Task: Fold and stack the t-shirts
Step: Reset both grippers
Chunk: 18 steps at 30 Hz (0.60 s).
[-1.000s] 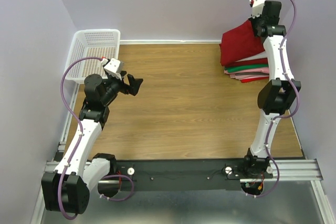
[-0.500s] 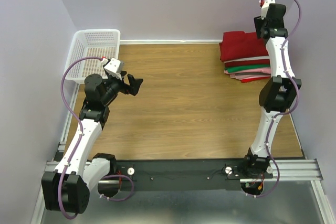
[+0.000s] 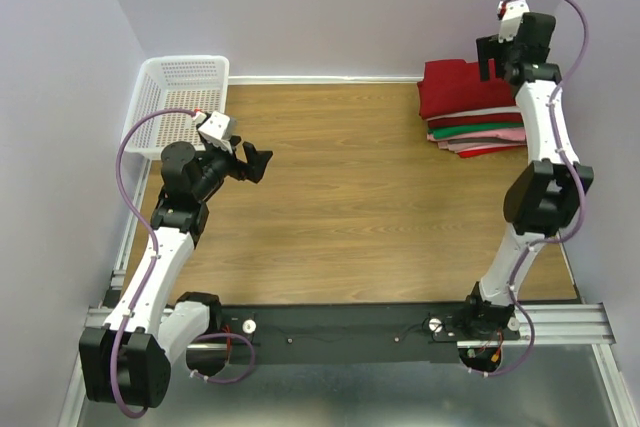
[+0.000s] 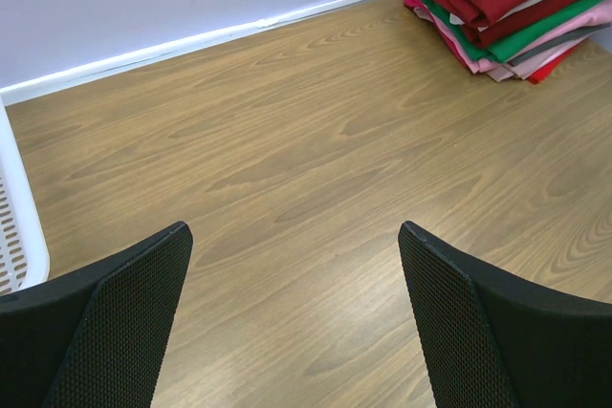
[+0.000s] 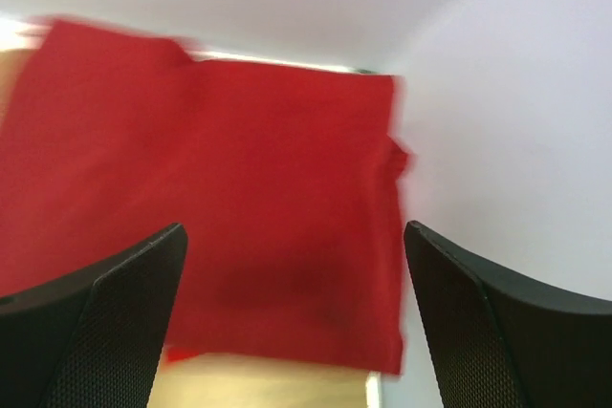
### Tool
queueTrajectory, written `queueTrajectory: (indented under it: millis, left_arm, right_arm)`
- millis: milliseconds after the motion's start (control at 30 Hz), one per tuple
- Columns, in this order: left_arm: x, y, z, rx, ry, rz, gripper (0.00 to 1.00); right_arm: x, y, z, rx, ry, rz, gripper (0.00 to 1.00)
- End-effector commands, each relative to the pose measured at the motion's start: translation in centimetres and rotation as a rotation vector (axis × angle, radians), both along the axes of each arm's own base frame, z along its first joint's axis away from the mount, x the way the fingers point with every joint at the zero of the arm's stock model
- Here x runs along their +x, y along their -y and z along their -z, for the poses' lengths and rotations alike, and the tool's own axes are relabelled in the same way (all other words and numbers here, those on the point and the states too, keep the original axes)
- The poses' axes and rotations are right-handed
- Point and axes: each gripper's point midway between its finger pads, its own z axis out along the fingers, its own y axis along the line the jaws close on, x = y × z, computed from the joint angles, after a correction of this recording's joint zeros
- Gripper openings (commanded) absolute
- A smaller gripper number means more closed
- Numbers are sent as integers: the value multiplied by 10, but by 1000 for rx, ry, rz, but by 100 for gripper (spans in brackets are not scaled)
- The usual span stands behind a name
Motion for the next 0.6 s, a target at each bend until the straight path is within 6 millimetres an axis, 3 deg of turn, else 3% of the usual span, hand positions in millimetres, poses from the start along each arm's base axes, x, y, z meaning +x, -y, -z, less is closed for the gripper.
queueTrajectory:
  millis: [0,33,67,100,167,233,267,333,367,400,567]
  left_arm:
    - [0,-8,-10,20,42,-39,97]
    - [3,-16,-13,17,44,-88,98]
    - [4,-20,-16,1,43,-120,98]
    - [5,-25,-18,-10,37,-155,98]
    - [5,-43,-23,-37,22,-275,98]
    - [1,-50,-39,-73,36,-311,99]
    - [-6,-51,-56,-76,66,-311,98]
    - [-12,-57,-76,-73,103,-339,99]
    - [-19,-60,-86,-56,105,-351,98]
    - [-21,-64,-90,-44,108,-369,98]
    - [-34,-69,-91,-10,105,-382,98]
  right_arm:
    - [-39,-74,-72,164,146,-349,100]
    - [-55,-84,-93,176,183,-391,100]
    - [-66,-98,-81,235,154,-440,100]
    - [-75,-103,-81,252,152,-459,100]
    - [-96,-103,-96,288,205,-411,100]
    - [-111,-100,-74,413,170,-307,100]
    - [-129,-97,-67,460,165,-259,100]
    - [-144,-88,-63,485,205,-180,100]
    - [-163,-75,-84,502,307,-67,100]
    - [-169,-66,-64,518,327,10,100]
    - [-218,-15,-65,476,497,348,100]
